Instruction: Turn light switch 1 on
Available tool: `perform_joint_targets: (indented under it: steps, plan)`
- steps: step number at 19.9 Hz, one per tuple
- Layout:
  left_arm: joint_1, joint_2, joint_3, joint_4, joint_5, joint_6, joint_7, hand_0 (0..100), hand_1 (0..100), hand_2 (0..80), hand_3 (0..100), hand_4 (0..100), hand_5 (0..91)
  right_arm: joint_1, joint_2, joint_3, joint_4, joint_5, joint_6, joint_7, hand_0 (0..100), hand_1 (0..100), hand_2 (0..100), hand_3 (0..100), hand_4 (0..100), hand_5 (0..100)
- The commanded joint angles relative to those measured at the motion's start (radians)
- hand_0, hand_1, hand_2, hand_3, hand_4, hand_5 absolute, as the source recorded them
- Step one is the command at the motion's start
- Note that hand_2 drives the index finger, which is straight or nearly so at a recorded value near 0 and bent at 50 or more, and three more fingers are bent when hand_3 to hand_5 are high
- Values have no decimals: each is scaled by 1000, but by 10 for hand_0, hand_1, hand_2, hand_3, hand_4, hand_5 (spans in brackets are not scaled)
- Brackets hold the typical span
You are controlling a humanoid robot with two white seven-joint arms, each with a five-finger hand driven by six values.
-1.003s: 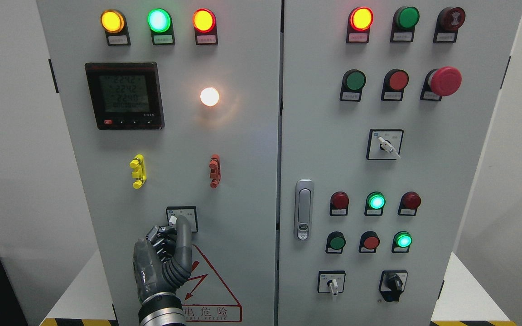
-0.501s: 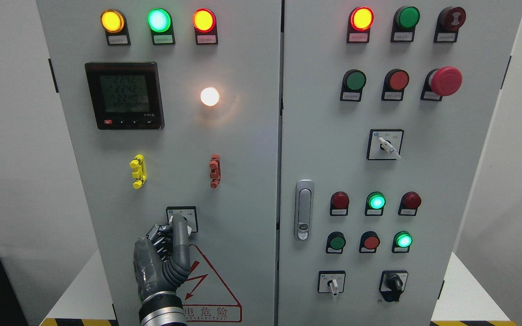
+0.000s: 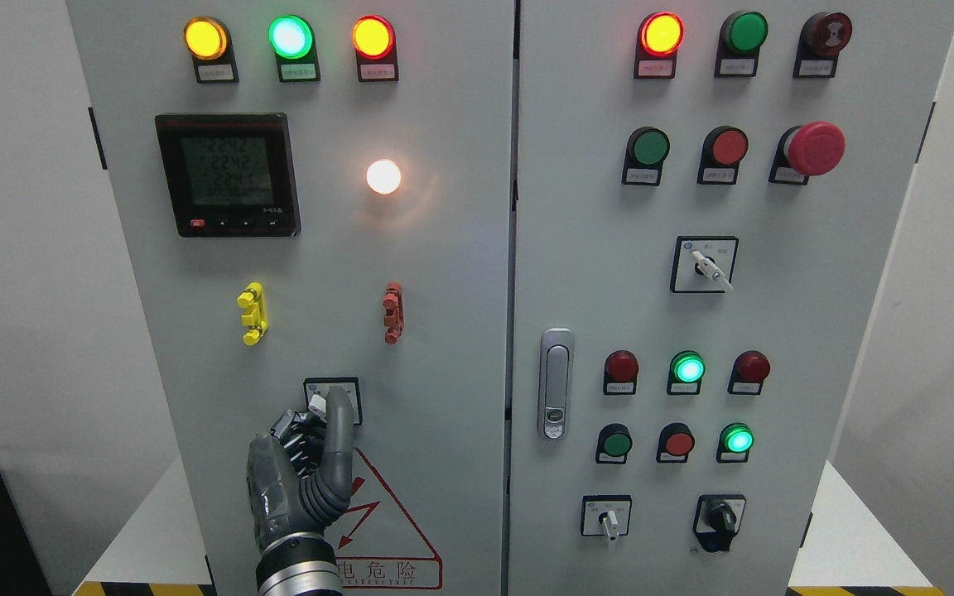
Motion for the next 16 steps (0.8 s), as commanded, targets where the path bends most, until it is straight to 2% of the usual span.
perform_joint_targets:
  steps: [1,16]
  plan:
    - [7,1,-2,-3,0,-2,1,118,334,610,993,968,858,0,-1,1,0,0,0,1,0,0,0,0,0,0]
    - [56,7,-3,-30,-6,-15,-1,114,342,617,998,975,860,0,1,-1,0,0,0,0,0,0,0,0,0,0]
